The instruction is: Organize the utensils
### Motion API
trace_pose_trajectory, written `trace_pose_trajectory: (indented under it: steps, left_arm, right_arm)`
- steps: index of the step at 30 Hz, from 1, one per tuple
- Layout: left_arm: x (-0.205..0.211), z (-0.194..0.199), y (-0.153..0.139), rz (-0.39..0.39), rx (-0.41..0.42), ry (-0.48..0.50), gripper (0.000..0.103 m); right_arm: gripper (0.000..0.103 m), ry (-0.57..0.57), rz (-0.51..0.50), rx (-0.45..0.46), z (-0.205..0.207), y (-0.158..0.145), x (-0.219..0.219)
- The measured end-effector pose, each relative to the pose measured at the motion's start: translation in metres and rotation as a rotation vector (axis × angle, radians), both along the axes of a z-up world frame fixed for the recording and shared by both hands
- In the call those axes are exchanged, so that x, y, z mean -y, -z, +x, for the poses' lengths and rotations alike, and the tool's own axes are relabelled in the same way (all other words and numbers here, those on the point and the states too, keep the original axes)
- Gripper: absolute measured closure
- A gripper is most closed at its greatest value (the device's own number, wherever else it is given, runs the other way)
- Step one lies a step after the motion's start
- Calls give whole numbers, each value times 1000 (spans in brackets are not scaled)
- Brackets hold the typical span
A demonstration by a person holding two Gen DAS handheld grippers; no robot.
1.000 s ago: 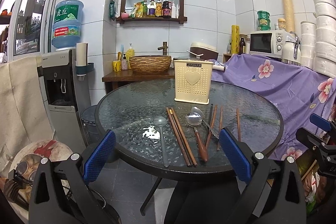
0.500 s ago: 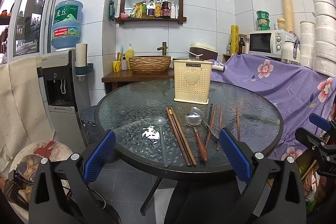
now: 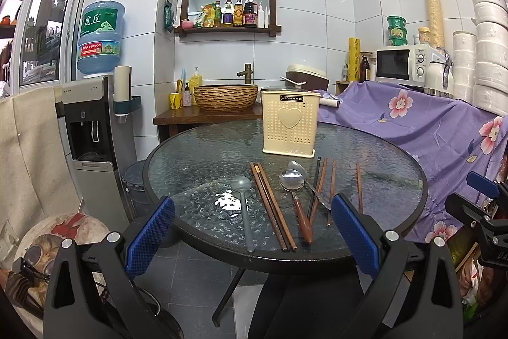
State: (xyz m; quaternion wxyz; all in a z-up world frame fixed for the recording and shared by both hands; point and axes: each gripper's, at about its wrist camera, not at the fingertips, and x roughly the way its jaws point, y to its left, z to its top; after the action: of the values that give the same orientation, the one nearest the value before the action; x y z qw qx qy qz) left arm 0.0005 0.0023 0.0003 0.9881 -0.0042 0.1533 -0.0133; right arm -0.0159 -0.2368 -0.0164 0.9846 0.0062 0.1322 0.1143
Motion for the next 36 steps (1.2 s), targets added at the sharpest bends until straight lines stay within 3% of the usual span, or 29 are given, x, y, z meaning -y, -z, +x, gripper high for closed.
trace_pose_trajectory:
  steps: [24,28,36]
  left_arm:
    - [4,1,3,8,-12,12,6]
    - [-1,28,8,9,-108,18,6]
    - [-23,99,12,-15,-263,5,6]
  right_arm:
    - [5,-4,-3,-3,3,-1,-4]
    - [5,-3,-37,-31,16,8,-19]
    - [5,14,-95,-190,93,13,-28]
